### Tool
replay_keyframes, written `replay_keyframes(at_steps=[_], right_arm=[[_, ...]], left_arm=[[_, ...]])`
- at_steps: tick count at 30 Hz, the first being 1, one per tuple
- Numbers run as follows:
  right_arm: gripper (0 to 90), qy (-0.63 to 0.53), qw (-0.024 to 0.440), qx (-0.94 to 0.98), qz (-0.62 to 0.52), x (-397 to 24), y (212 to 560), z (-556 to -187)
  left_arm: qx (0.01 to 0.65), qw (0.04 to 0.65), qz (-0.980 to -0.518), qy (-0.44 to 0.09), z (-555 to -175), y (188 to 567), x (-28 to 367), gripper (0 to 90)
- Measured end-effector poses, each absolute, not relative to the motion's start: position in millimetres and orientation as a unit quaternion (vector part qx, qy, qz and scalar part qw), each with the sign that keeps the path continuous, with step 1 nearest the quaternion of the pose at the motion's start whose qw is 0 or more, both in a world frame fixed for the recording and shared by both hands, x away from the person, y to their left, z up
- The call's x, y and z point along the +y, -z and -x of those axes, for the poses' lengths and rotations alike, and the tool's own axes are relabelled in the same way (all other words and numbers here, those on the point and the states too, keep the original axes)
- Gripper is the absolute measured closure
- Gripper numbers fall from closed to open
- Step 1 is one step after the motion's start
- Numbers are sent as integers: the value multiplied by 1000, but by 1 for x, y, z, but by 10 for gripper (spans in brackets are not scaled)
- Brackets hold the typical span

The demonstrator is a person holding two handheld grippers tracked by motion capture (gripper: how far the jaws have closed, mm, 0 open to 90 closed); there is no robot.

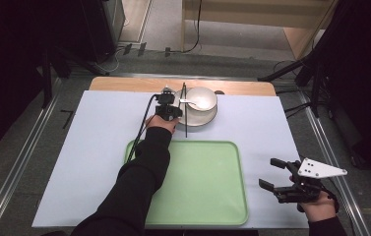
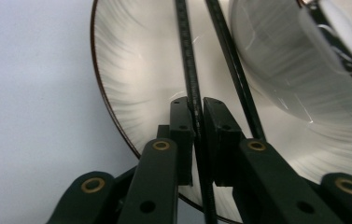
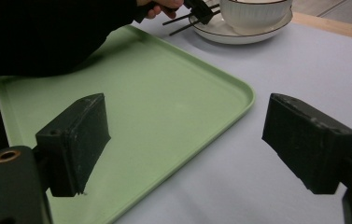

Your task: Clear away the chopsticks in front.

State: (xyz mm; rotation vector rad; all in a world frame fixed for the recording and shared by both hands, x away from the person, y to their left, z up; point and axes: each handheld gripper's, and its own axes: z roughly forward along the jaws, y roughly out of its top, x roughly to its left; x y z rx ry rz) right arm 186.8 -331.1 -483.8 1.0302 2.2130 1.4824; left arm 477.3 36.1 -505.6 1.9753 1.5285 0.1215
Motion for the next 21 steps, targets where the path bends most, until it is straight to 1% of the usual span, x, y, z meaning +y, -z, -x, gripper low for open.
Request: replay_keyframes(at_steps=[2, 11, 21], right_arm=[[150, -514, 143, 767, -356, -331, 484, -187], [150, -514, 143, 767, -355, -330, 483, -187], [150, -513, 143, 769, -354, -330, 483, -187]], left_arm=[[584, 317, -746, -42, -478, 506, 38, 852], [591, 317, -741, -37, -478, 505, 40, 861], [585, 324, -743, -34, -478, 486, 59, 864]])
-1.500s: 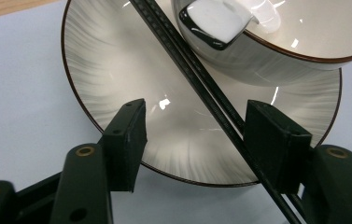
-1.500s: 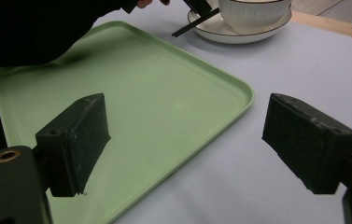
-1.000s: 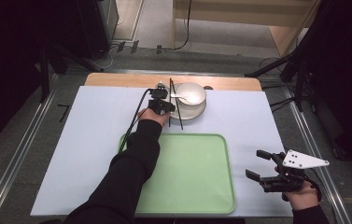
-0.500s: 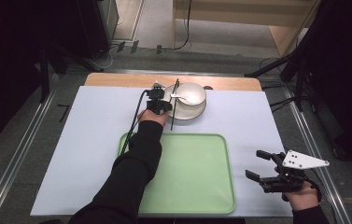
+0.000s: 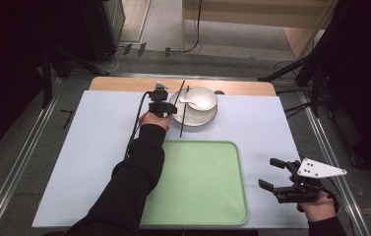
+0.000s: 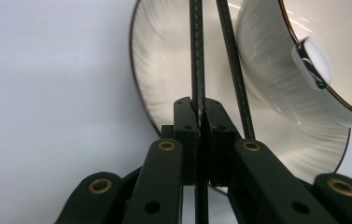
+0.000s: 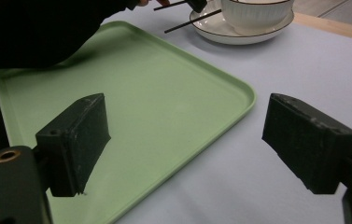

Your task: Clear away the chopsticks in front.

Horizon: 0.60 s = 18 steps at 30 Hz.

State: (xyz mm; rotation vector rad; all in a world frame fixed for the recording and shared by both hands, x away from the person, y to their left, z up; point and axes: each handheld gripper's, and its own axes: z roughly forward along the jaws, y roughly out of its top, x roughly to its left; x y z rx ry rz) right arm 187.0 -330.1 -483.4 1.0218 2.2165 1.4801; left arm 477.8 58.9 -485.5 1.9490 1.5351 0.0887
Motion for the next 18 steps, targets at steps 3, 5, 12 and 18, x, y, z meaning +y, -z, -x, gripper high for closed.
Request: replay_keyframes(at_steps=[3, 5, 12, 18], right_arm=[[150, -513, 143, 769, -354, -329, 483, -187], [150, -512, 144, 770, -353, -329, 483, -187], [150, -511, 144, 771, -352, -328, 483, -187], [150, -508, 145, 773, -352, -326, 483, -187]], left_arm=[[580, 326, -746, -34, -477, 477, 69, 864], [575, 328, -748, -36, -475, 471, 77, 864], [560, 335, -757, -35, -467, 452, 104, 863], [544, 341, -766, -27, -452, 442, 127, 863]])
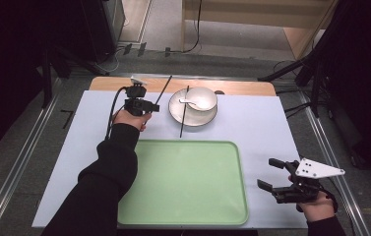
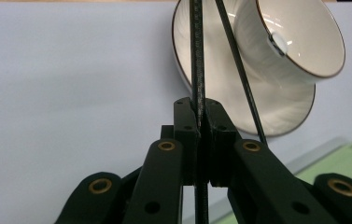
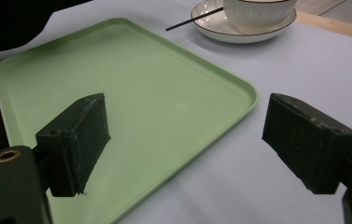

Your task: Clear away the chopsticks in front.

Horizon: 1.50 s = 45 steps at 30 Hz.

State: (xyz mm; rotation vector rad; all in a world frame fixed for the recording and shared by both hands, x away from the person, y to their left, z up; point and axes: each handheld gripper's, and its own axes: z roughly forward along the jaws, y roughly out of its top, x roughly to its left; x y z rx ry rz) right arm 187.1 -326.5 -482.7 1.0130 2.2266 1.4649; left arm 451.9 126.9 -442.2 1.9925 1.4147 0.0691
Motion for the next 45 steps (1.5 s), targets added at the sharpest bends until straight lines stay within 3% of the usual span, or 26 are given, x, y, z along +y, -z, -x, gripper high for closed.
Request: replay_keyframes(at_steps=[3, 21, 45], right_arm=[[150, -507, 145, 773, -352, -326, 483, -187], [150, -504, 143, 773, -357, -327, 485, -188], [150, -508, 142, 775, -348, -325, 484, -194]], left_arm=[[534, 334, -776, -46, -443, 439, 137, 863], [517, 350, -781, -15, -380, 455, 190, 863], [526, 363, -769, -24, -303, 460, 207, 861]])
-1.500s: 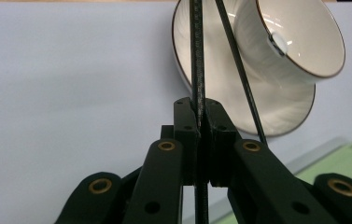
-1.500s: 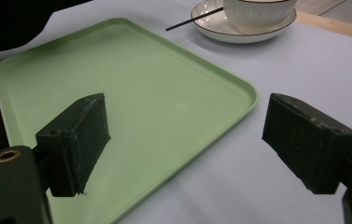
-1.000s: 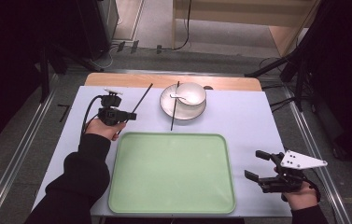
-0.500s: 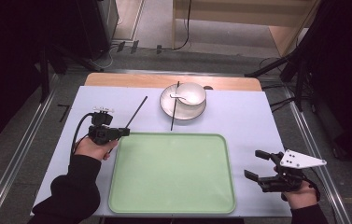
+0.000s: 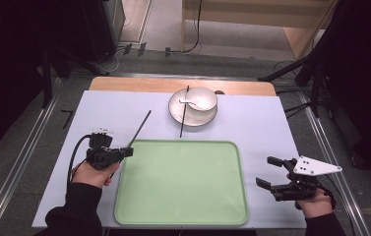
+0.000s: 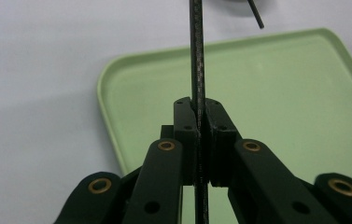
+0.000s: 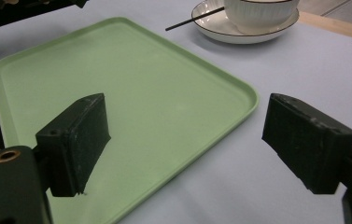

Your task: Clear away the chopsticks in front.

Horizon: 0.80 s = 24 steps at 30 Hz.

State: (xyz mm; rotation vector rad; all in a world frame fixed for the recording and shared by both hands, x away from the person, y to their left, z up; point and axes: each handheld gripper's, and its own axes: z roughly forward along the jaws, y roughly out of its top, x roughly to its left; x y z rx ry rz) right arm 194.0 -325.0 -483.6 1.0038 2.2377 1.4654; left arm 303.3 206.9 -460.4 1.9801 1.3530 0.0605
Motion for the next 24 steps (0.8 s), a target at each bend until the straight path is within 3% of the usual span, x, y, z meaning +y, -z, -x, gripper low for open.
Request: replay_keyframes(at_steps=[10, 24], right_arm=[[151, -504, 138, 781, -342, -321, 484, -200], [151, -506, 136, 784, -334, -318, 483, -205]], left_arm=[[527, 367, -765, -35, -280, 468, 199, 861], [555, 318, -768, -22, -258, 490, 198, 860]])
